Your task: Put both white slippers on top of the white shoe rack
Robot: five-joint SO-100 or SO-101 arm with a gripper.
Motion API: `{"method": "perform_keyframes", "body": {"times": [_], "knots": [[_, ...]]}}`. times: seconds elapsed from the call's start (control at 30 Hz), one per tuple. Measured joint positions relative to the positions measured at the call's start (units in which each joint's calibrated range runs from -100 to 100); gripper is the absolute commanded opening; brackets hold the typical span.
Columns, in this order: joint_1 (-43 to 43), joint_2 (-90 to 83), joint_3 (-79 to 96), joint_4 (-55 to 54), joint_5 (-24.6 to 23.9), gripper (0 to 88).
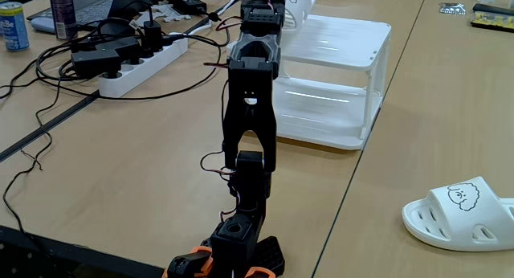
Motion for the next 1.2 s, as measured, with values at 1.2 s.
{"method": "perform_keyframes", "body": {"times": [1.2], "knots": [[-1.42,4.87,-4.67,0.0,0.0,1.0]]}}
